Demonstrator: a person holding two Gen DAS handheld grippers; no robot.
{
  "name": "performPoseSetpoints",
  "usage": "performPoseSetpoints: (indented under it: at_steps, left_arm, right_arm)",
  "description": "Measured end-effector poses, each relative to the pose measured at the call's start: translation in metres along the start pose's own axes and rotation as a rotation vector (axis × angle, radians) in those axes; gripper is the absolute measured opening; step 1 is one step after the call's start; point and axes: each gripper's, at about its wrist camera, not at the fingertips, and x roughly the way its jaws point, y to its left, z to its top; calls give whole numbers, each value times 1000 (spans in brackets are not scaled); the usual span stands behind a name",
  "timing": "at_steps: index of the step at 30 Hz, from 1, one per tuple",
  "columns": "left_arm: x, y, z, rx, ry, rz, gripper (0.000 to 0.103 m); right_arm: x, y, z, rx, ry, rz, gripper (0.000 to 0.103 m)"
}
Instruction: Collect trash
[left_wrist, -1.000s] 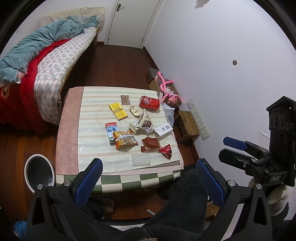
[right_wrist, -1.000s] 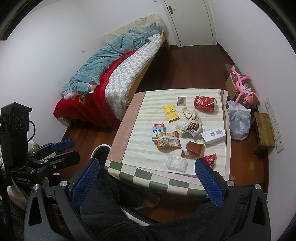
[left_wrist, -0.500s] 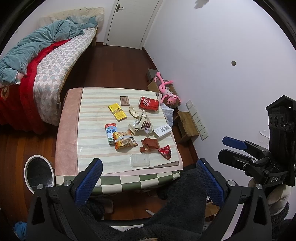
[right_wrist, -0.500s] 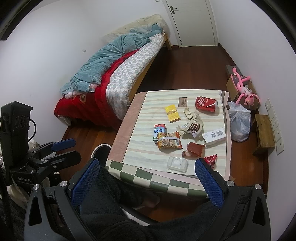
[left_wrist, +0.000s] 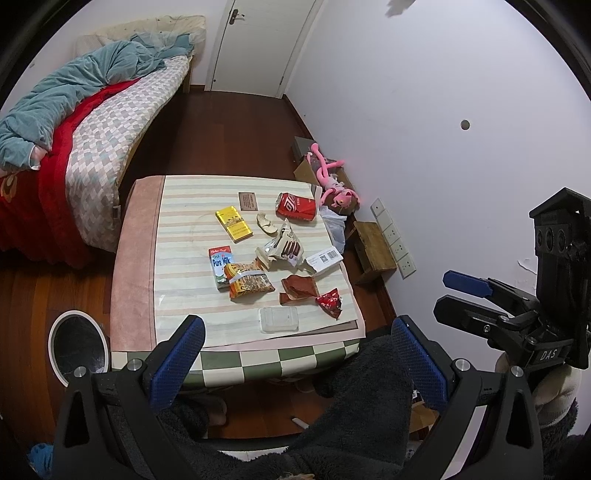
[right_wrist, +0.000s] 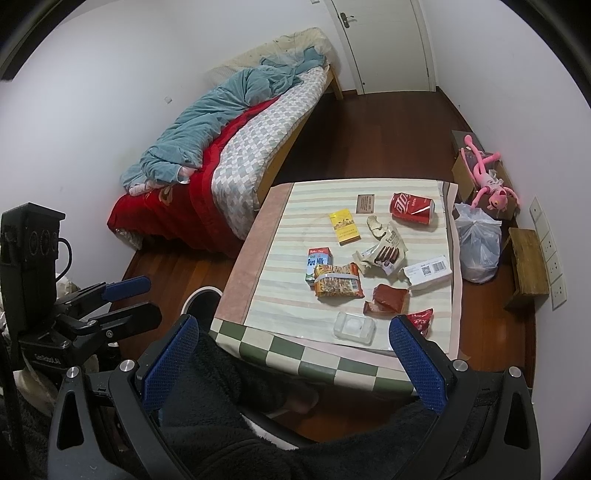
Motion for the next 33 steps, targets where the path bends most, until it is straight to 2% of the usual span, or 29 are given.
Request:
performPoseSetpoints:
  at_steps: [20, 23, 26, 28, 29, 31, 33]
  left_arm:
    - [-1, -5, 4, 9, 1, 3, 103]
    - [1, -3, 4, 3, -1, 25, 103]
    - [17, 8, 8, 4, -23, 148, 103]
    - [41, 21, 16, 10, -48, 292, 103]
    - [53, 30, 19, 9, -46, 339, 103]
    - [85, 50, 30, -6, -25, 417, 103]
    - [120, 73, 39, -35, 24, 448, 103]
  right_arm:
    - [1, 2, 2, -5, 4, -4, 103]
    - [2, 2, 3, -4, 5, 0, 103]
    - [7, -5, 4, 35, -7, -9, 103]
    - [17, -20, 5, 94, -13, -23, 103]
    - [24, -30, 5, 129, -18, -35, 103]
    - [45, -57, 6, 231, -35, -86, 103]
    - [69, -85, 9, 323, -49, -128, 102]
